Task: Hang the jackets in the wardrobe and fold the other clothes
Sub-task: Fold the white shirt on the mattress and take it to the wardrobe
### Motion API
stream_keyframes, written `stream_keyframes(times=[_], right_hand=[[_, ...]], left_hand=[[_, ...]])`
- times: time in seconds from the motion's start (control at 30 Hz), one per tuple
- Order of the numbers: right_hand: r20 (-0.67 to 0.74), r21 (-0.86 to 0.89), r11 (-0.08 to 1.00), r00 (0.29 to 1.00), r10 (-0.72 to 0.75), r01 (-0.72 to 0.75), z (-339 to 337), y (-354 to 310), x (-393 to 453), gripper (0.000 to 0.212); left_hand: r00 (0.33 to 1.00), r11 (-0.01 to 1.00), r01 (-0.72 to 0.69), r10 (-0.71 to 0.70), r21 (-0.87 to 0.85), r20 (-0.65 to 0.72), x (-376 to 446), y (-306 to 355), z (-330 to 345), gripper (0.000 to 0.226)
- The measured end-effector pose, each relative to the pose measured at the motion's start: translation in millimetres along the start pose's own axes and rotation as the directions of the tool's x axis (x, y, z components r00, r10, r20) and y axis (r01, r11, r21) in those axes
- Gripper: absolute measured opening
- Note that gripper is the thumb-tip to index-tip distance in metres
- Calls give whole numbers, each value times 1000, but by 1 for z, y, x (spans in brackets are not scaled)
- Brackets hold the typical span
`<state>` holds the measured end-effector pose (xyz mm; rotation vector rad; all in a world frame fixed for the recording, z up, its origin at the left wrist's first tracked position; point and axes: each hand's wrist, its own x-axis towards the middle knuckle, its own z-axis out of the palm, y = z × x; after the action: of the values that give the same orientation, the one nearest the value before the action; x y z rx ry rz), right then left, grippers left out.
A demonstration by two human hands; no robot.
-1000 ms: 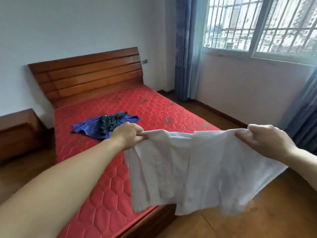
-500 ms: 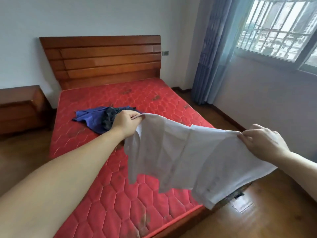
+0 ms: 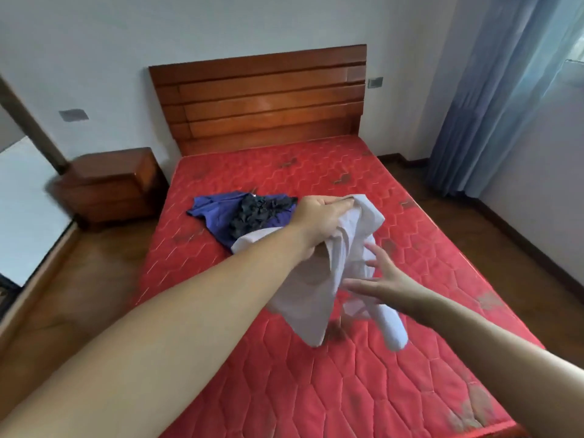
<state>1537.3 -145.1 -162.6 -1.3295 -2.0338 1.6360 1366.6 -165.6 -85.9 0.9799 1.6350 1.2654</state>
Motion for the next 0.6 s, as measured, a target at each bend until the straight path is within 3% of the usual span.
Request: stream_keyframes(times=[0.03,0.1,0.13,0.2,0.3,0.4,0.5,0.6], right_hand=[[90,86,994,993,-69,62,4,-8,7,109],[158,197,958,958,-241,209,6,-20,19,82],[129,210,937,942,-309,279,6,-27,25,60],[-68,170,932,947,-314,321,2,-35,37,24],[-210,197,965,969,-132,174,-16,-41,54,26],[-244,312,948,970,9,69,-38,-63,64,23],[-290,447,892,954,71,69,-52,-88,66,20],[-329,544,835,937,119,85,-62,-108,62,22]], left_hand=[[999,999,33,-34,-11,-10,7,2,7,23],[996,995,90,-90,-48,8,20,3,15,18],[994,992,107,-106,-66,21,24,2,17,16],[994,994,103,-102,-26,46,32,-1,15,20],[995,997,70,-71,24,63,34,-6,6,19],[990,999,-16,12,30,139,38,-22,-7,43],[942,980,-70,3,187,335,35,-52,-8,76],[906,948,-96,-43,303,422,33,-85,5,75]])
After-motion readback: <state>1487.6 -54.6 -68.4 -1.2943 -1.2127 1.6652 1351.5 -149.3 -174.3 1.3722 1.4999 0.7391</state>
